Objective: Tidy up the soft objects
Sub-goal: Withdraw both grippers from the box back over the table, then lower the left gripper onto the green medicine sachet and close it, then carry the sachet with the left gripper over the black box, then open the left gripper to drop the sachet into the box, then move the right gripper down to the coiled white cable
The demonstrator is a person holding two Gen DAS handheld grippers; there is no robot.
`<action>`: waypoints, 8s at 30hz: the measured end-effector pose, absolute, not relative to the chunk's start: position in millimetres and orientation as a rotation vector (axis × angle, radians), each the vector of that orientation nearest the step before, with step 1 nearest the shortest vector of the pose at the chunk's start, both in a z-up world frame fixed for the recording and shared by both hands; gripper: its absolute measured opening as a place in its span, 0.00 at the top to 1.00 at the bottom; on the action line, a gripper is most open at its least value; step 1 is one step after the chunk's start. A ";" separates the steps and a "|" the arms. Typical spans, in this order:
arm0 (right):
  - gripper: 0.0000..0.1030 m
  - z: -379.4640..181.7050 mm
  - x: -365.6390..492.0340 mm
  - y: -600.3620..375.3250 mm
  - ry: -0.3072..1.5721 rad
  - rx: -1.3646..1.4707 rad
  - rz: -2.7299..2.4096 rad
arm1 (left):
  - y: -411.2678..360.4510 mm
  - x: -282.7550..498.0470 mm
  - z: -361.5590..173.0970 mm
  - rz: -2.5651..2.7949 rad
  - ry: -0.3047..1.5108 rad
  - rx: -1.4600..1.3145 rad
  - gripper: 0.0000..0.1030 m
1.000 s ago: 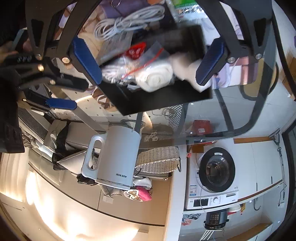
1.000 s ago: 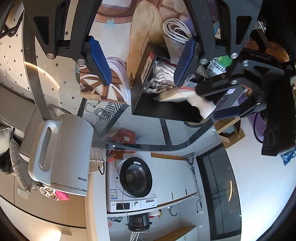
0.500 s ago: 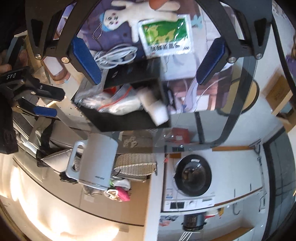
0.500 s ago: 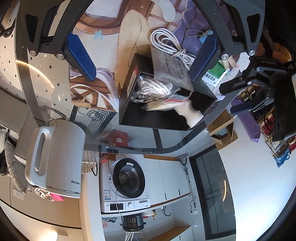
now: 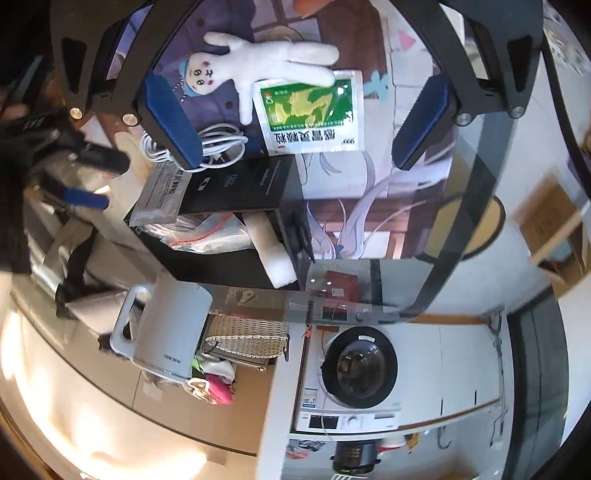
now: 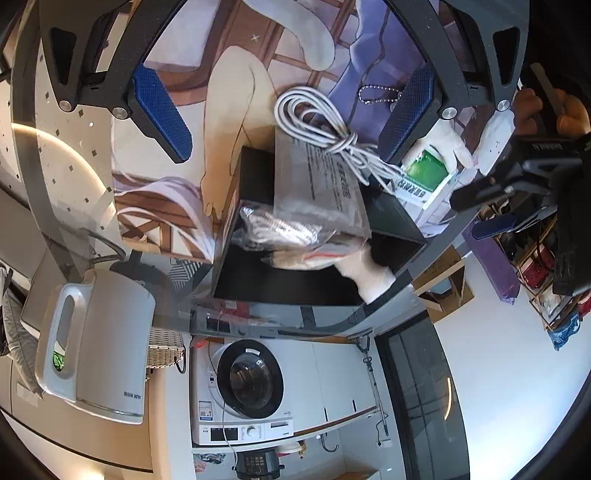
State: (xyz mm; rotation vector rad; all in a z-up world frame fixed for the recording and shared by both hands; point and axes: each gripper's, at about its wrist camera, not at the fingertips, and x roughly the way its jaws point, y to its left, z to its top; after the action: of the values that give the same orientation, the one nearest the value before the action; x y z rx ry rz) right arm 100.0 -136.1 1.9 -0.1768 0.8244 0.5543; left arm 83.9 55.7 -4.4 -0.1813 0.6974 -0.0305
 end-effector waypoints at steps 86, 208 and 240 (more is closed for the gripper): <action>0.53 7.5 89.1 -134.0 0.778 0.042 0.484 | 45.0 121.2 -67.5 0.008 0.958 -0.041 0.00; 0.00 0.6 89.5 -126.7 0.800 -0.199 0.556 | 32.2 66.2 -9.6 -0.065 0.739 -0.055 0.00; 0.28 -52.1 109.0 -64.1 0.962 -0.413 0.689 | 9.3 54.6 -49.6 -0.269 0.945 0.133 0.00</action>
State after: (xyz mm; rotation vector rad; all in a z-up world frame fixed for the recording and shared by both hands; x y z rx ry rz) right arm 109.0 -64.1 -52.1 -0.4134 0.9617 0.6894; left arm 54.6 9.3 -49.6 0.1333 0.9449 -0.2689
